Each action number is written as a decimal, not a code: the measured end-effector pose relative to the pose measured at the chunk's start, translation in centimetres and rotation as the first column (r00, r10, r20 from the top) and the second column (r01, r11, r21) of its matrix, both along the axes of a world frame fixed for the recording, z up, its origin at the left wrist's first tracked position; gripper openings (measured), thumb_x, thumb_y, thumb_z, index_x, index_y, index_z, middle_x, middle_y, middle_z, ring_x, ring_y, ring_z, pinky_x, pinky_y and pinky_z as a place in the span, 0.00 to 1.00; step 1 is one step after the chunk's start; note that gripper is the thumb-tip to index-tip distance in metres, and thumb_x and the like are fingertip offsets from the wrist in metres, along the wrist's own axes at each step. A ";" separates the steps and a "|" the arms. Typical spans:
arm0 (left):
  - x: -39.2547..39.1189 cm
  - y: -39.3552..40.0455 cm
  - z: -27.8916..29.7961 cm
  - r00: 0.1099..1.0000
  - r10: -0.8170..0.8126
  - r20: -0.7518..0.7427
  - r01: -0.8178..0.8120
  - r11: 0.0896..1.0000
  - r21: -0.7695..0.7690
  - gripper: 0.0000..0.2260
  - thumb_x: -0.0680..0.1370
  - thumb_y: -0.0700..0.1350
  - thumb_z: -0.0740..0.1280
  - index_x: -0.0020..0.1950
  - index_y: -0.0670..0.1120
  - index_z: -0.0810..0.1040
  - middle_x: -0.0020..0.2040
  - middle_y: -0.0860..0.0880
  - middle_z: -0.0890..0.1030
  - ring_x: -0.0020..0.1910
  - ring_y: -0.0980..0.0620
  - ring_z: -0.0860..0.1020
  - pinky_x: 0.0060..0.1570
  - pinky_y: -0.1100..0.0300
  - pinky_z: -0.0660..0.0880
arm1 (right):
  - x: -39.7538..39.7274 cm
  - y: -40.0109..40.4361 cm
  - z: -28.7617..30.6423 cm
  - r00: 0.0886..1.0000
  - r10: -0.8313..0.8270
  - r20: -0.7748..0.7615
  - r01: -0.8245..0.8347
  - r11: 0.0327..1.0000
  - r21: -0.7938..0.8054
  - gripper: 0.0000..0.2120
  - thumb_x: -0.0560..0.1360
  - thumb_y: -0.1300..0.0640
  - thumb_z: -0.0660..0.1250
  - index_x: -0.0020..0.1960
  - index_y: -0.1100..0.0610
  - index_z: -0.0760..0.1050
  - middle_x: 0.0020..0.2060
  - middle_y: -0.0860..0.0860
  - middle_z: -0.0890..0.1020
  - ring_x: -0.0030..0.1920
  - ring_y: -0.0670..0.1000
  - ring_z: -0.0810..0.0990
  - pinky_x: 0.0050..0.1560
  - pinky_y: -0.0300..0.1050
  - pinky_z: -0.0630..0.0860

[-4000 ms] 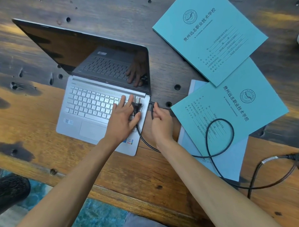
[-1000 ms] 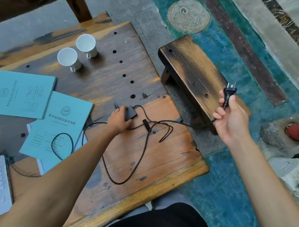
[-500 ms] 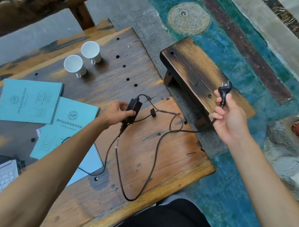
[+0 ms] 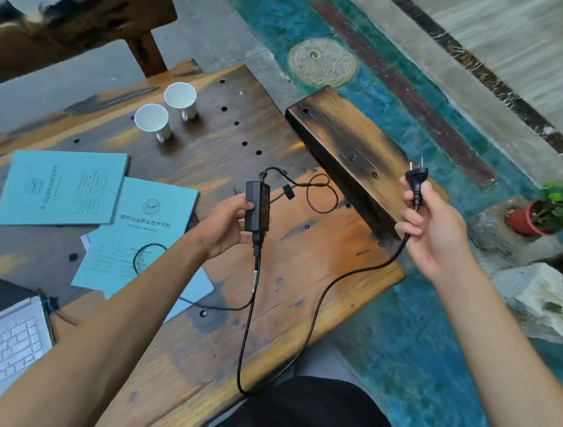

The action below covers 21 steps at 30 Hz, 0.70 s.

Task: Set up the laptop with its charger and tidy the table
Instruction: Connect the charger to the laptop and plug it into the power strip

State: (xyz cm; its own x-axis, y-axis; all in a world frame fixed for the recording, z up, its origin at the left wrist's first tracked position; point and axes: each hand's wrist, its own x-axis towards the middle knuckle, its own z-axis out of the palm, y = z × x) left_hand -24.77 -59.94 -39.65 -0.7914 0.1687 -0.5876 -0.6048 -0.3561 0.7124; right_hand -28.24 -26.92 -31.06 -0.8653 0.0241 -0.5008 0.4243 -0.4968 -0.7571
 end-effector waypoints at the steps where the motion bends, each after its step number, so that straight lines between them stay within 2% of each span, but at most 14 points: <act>1: 0.9 0.2 0.3 1.000 -0.017 -0.009 0.017 1.000 0.012 0.20 0.72 0.46 0.64 0.64 0.46 0.75 0.59 0.37 0.76 0.53 0.43 0.81 0.55 0.43 0.79 | 1.7 0.1 0.3 1.000 -0.016 -0.012 0.017 1.000 0.015 0.18 0.85 0.52 0.60 0.69 0.62 0.75 0.38 0.46 0.76 0.27 0.41 0.64 0.25 0.32 0.59; 5: 4.6 1.5 1.9 0.986 -0.151 -0.078 0.149 0.989 -0.024 0.21 0.72 0.44 0.63 0.65 0.46 0.75 0.59 0.39 0.74 0.56 0.42 0.75 0.61 0.39 0.73 | 8.5 1.1 1.0 0.993 -0.101 -0.064 0.104 0.993 0.051 0.20 0.85 0.52 0.60 0.72 0.63 0.73 0.38 0.46 0.78 0.28 0.42 0.65 0.24 0.33 0.60; 7: 6.2 2.5 2.9 0.965 -0.231 -0.121 0.225 0.972 -0.065 0.21 0.71 0.43 0.62 0.65 0.46 0.75 0.57 0.41 0.74 0.56 0.42 0.73 0.57 0.42 0.74 | 11.7 1.9 1.2 0.986 -0.147 -0.084 0.154 0.985 0.081 0.21 0.85 0.52 0.61 0.73 0.64 0.72 0.39 0.46 0.79 0.28 0.42 0.66 0.24 0.33 0.61; 11: 8.9 5.7 4.0 0.926 -0.348 -0.150 0.332 0.936 -0.120 0.17 0.69 0.42 0.62 0.58 0.45 0.74 0.53 0.41 0.73 0.54 0.42 0.72 0.54 0.46 0.70 | 18.2 4.3 1.6 0.959 -0.265 -0.097 0.276 0.953 0.124 0.20 0.84 0.53 0.61 0.72 0.62 0.72 0.39 0.46 0.81 0.27 0.41 0.68 0.24 0.32 0.62; 14: 10.4 8.6 3.8 0.887 -0.434 -0.161 0.396 0.892 -0.219 0.18 0.69 0.43 0.67 0.58 0.45 0.74 0.52 0.43 0.74 0.52 0.44 0.74 0.49 0.50 0.75 | 23.2 7.1 1.8 0.924 -0.367 -0.108 0.379 0.914 0.146 0.16 0.84 0.53 0.61 0.68 0.60 0.74 0.39 0.46 0.81 0.27 0.41 0.68 0.24 0.32 0.62; 17: 12.0 11.5 3.1 0.796 -0.569 -0.206 0.472 0.798 -0.375 0.20 0.69 0.45 0.75 0.59 0.48 0.77 0.52 0.45 0.80 0.50 0.47 0.80 0.46 0.47 0.83 | 27.9 10.1 1.8 0.873 -0.476 -0.105 0.488 0.857 0.166 0.09 0.84 0.53 0.63 0.59 0.57 0.77 0.39 0.47 0.81 0.26 0.42 0.68 0.23 0.32 0.63; 19: 13.3 13.6 2.6 0.739 -0.622 -0.260 0.474 0.754 -0.455 0.19 0.68 0.46 0.79 0.56 0.54 0.79 0.49 0.54 0.83 0.48 0.55 0.81 0.43 0.57 0.82 | 31.0 11.7 1.6 0.833 -0.544 -0.101 0.553 0.815 0.174 0.07 0.84 0.54 0.63 0.54 0.55 0.77 0.39 0.48 0.81 0.26 0.42 0.68 0.23 0.32 0.63; 20: 14.1 14.6 2.4 0.701 -0.648 -0.297 0.465 0.732 -0.498 0.18 0.68 0.47 0.80 0.54 0.58 0.79 0.48 0.59 0.82 0.47 0.60 0.80 0.41 0.64 0.79 | 32.6 12.5 1.3 0.815 -0.572 -0.095 0.579 0.796 0.177 0.07 0.84 0.54 0.63 0.55 0.55 0.77 0.39 0.48 0.81 0.26 0.42 0.68 0.23 0.32 0.63; 21: 14.8 15.7 2.2 0.666 -0.677 -0.315 0.445 0.699 -0.560 0.19 0.68 0.49 0.81 0.52 0.62 0.78 0.50 0.60 0.81 0.49 0.62 0.78 0.44 0.67 0.76 | 34.2 13.1 1.0 0.798 -0.595 -0.089 0.601 0.779 0.177 0.08 0.84 0.54 0.62 0.58 0.55 0.77 0.39 0.47 0.81 0.26 0.42 0.68 0.23 0.32 0.62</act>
